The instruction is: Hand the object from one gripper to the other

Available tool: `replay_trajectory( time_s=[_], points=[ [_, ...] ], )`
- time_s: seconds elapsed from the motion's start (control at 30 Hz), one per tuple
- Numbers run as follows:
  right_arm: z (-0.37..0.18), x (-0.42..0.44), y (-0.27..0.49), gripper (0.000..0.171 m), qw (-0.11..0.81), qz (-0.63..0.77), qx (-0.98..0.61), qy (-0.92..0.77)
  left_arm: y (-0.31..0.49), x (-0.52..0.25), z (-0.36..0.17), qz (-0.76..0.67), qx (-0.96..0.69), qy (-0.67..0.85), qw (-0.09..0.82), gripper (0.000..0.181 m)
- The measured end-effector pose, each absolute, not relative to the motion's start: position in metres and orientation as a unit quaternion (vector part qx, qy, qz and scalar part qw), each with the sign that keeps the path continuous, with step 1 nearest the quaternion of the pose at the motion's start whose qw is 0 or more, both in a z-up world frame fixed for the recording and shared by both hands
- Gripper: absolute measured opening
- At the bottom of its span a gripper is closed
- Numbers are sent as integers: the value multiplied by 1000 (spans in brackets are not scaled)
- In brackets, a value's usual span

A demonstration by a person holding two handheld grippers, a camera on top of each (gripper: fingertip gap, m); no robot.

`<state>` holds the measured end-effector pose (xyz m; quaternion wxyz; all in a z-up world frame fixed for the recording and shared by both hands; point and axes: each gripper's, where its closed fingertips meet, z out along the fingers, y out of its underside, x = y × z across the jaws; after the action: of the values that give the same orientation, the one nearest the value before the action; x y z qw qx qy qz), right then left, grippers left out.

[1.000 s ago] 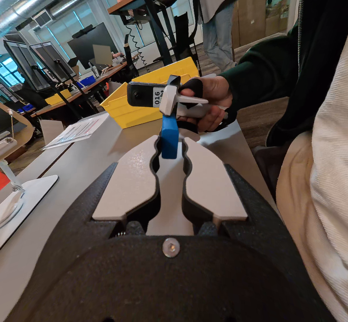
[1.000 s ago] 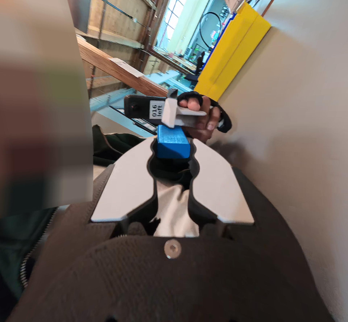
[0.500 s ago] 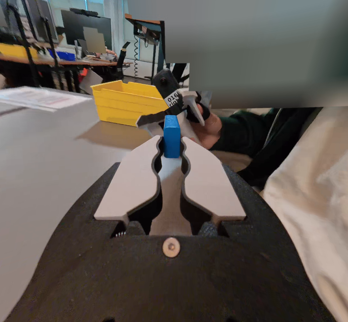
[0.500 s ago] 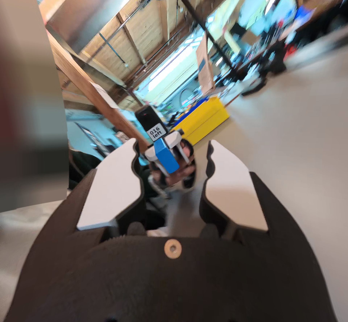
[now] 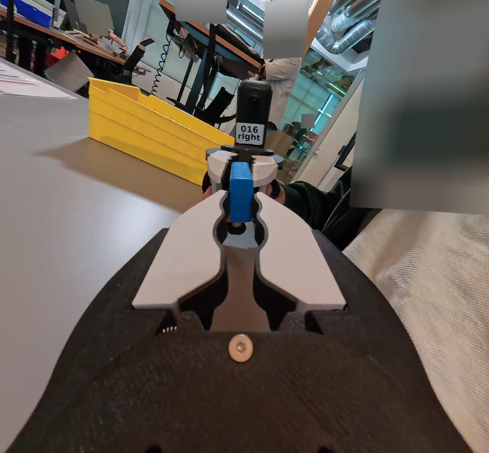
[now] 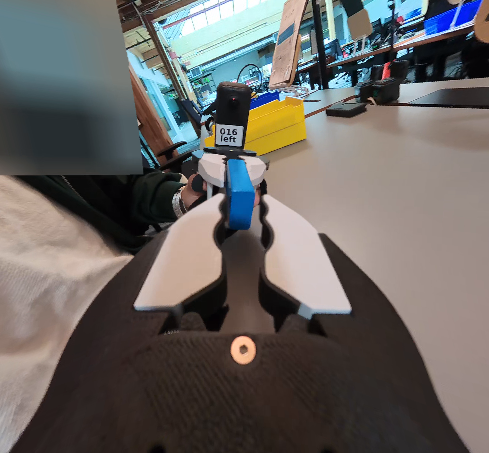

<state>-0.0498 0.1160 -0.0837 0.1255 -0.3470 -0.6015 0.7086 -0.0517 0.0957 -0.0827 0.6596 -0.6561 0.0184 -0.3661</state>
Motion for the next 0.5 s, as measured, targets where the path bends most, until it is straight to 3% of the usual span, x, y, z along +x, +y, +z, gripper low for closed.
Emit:
replay_trajectory(
  time_s=[0.33, 0.5],
  points=[
    [-80, -47, 115, 16, 90, 720, -354, -591, 97, -51, -82, -363, -647, 22, 670, 14],
    [-81, -49, 119, 16, 105, 708, -363, -596, 100, -59, -83, -338, -653, 10, 678, 32]
  ],
)
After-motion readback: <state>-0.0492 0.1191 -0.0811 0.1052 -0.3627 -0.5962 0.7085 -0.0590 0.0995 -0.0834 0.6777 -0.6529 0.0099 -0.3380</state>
